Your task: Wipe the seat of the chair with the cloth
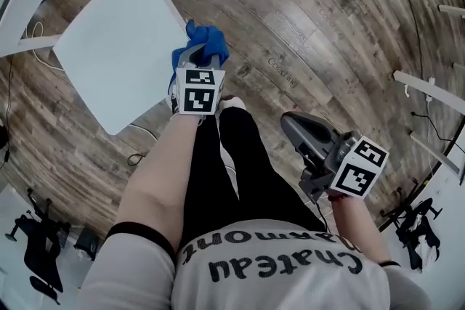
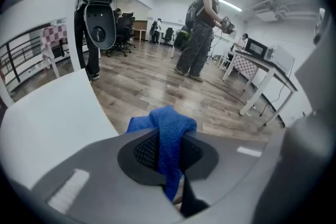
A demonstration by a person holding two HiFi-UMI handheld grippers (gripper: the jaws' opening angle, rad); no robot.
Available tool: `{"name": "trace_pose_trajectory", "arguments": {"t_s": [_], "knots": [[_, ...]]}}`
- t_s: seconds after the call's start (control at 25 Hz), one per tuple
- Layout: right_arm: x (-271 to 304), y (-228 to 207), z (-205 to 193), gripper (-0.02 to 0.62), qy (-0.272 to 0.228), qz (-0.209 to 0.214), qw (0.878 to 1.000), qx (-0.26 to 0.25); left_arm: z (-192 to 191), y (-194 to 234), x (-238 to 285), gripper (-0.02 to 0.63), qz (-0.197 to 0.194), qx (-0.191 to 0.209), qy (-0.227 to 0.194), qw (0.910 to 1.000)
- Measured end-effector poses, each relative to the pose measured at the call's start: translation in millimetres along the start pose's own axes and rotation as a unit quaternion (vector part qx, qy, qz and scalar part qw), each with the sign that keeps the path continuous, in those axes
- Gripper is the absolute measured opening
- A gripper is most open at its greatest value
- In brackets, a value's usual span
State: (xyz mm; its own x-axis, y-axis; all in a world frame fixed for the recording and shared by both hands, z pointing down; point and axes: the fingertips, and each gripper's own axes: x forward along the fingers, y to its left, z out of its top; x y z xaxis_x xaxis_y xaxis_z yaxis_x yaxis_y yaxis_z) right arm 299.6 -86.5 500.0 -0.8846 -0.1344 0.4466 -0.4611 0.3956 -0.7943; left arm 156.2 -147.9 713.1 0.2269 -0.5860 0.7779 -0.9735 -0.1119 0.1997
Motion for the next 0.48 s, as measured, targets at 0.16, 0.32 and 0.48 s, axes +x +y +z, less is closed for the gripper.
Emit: {"name": "trace_pose_trajectory", "arguments": {"t_s": [0.16, 0.32, 0.48], "knots": [[-12.0, 14.4, 13.6, 0.014, -0.019, 0.007, 1.0, -0.009, 53.6, -39.2, -14.3, 0.028, -0.048, -0.037, -0.058, 0.9965], [-19.0, 48.4, 30.6, 0.014, -0.029, 0.031, 0.998, -0.04, 136.1, -79.1, -79.5, 0.028, -0.125, -0.046, -0.162, 0.9778], [-26.4, 91.2, 60.5, 0.014, -0.043, 0.054, 0.992, -0.103, 217.7, -105.9, -187.2, 0.029, -0.169, -0.041, -0.272, 0.9466]]}}
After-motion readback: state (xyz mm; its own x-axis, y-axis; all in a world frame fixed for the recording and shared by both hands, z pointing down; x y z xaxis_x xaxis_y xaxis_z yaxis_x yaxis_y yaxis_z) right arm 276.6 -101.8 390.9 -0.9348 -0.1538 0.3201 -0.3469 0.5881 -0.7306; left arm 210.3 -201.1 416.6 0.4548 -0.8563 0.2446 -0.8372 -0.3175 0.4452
